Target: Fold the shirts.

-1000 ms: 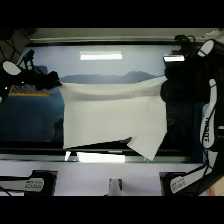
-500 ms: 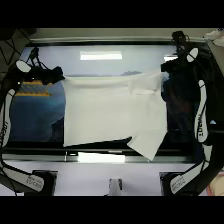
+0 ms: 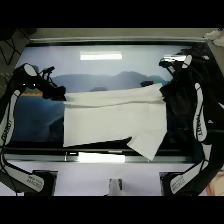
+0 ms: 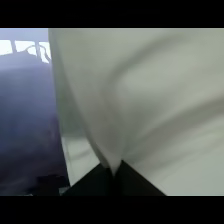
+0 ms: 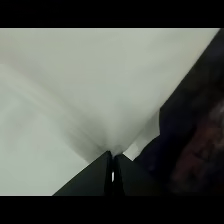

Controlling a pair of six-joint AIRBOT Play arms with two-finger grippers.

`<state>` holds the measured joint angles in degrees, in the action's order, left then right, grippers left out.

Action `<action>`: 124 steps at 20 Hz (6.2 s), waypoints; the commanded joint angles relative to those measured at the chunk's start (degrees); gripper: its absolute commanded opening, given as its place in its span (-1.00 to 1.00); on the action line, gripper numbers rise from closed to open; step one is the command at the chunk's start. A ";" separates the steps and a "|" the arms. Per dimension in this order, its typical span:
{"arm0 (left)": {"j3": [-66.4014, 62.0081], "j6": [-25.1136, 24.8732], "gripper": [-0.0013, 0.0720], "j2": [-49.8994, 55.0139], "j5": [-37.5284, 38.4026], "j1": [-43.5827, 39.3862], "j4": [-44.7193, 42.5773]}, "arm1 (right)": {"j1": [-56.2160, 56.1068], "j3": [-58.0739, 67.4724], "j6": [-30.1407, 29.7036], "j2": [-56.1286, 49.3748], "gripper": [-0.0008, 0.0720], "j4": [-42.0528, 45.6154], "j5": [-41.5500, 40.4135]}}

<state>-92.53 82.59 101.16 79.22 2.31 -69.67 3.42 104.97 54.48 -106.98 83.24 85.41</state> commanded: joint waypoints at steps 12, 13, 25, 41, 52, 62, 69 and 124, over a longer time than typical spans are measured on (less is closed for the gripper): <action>1.03 2.64 0.69 -1.03 14.38 2.40 -1.16 | 2.29 -3.63 0.44 3.08 0.58 3.04 6.82; 1.68 3.23 0.69 -2.69 15.15 3.80 -1.09 | 4.39 -3.65 1.22 4.44 0.56 1.29 8.35; 54.47 0.76 0.69 -28.52 -4.66 6.58 5.53 | 9.53 -15.69 -0.11 14.84 0.50 -4.63 10.80; 56.11 -2.99 -0.87 -26.03 -10.67 1.36 10.21 | 9.53 -29.35 -0.74 23.45 0.51 -3.30 6.78; 55.25 -3.98 -0.87 -29.09 -9.55 1.36 10.21 | 9.53 -59.52 -3.26 30.25 0.40 -9.81 -7.87; 55.25 -3.96 -0.88 -29.09 -9.60 1.38 10.40 | 9.53 -60.02 -1.92 27.43 -0.18 -13.00 -11.91; 52.63 -5.25 -0.88 -31.95 -9.07 1.73 10.75 | 9.53 -55.65 -3.72 29.40 -0.91 -13.09 -9.14; 9.31 -0.90 -0.86 -1.38 -31.61 -31.74 33.88 | 3.15 -18.67 2.84 26.29 -0.91 -23.63 -7.69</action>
<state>-83.74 81.65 93.51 56.93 -20.27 -42.30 6.63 86.24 56.14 -88.79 60.53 72.95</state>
